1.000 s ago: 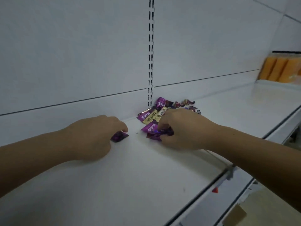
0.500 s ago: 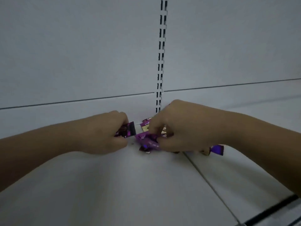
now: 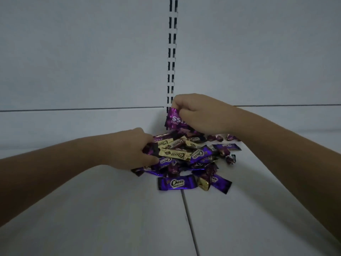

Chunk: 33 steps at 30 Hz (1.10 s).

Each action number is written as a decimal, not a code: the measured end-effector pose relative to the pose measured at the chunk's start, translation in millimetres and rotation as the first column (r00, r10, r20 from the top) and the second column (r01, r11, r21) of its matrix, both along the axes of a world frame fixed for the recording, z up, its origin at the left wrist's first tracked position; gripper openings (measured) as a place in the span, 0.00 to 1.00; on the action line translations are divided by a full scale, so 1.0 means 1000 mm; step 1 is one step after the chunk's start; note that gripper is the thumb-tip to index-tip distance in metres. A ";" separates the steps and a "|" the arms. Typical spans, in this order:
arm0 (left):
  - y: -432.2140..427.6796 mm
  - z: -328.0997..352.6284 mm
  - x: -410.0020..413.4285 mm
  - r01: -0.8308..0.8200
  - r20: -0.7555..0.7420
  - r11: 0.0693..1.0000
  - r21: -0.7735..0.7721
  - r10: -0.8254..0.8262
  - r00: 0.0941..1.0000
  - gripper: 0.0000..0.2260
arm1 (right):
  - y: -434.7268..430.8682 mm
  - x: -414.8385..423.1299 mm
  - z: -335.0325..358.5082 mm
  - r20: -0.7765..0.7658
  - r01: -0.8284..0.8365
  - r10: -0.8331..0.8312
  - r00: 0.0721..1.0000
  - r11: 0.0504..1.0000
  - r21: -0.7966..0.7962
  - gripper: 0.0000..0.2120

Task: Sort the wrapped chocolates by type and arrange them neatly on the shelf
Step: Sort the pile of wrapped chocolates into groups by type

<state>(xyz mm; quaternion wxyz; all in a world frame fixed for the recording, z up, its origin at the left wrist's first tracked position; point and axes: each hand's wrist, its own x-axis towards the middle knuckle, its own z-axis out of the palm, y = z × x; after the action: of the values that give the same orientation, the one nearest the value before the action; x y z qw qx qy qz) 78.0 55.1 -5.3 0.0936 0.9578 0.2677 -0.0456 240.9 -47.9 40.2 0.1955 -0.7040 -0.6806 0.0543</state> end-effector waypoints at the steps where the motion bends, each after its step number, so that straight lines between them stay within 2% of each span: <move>1: 0.001 0.002 0.001 -0.004 -0.007 1.000 -0.015 0.004 1.000 0.14 | 0.001 0.005 -0.003 0.001 0.015 -0.015 1.000 1.000 -0.008 0.10; 4: 0.003 0.003 0.003 -0.031 -0.008 0.999 -0.030 0.031 0.999 0.11 | 0.004 0.016 -0.014 0.023 0.043 -0.042 0.999 0.998 -0.034 0.15; 6: 0.004 0.002 0.003 -0.054 0.012 0.998 -0.008 0.054 0.998 0.10 | 0.006 0.022 -0.021 0.183 0.055 -0.050 0.982 0.998 -0.021 0.20; 9: 0.003 0.000 0.003 -0.061 0.028 0.998 0.009 0.061 0.998 0.06 | 0.013 0.029 -0.031 0.479 0.020 -0.024 0.877 1.000 0.014 0.15; 11: 0.003 -0.002 0.003 -0.063 0.061 0.998 -0.003 0.063 0.996 0.05 | 0.016 0.035 -0.036 0.612 0.009 -0.015 0.791 1.000 0.013 0.20; 14: 0.005 -0.002 0.006 -0.094 0.156 0.995 -0.023 0.097 0.983 0.08 | 0.018 0.039 -0.042 0.717 -0.031 0.001 0.697 0.999 0.029 0.25; 18: 0.013 -0.005 0.011 -0.135 0.237 0.986 0.095 0.109 0.965 0.15 | 0.021 0.035 -0.048 0.790 -0.083 -0.012 0.613 0.993 0.079 0.19; 21: 0.019 -0.009 0.021 -0.122 0.285 0.984 0.133 0.080 0.955 0.08 | 0.022 0.032 -0.048 0.794 -0.096 -0.030 0.607 0.989 0.110 0.13; 23: 0.021 -0.014 0.027 -0.111 0.277 0.986 0.125 0.073 0.958 0.09 | 0.021 0.032 -0.046 0.788 -0.070 -0.042 0.614 0.992 0.108 0.11; 26: 0.018 -0.019 0.033 -0.090 0.256 0.985 0.144 0.050 0.965 0.07 | 0.013 0.034 -0.039 0.724 -0.013 -0.097 0.683 0.989 0.145 0.07; 30: 0.016 -0.019 0.035 -0.104 0.274 0.980 0.171 0.054 0.960 0.07 | -0.004 0.033 -0.026 0.504 0.070 -0.208 0.838 0.958 0.279 0.08; 33: 0.014 -0.018 0.035 -0.119 0.212 0.982 0.143 0.087 0.973 0.09 | -0.015 0.026 -0.019 0.215 0.164 -0.229 0.949 0.945 0.284 0.08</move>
<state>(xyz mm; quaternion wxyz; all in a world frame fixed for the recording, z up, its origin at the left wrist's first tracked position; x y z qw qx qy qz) 113.4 68.7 -23.0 0.0482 0.9466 0.3089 0.0793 267.2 -62.7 21.2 0.2061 -0.7380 -0.6264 -0.1435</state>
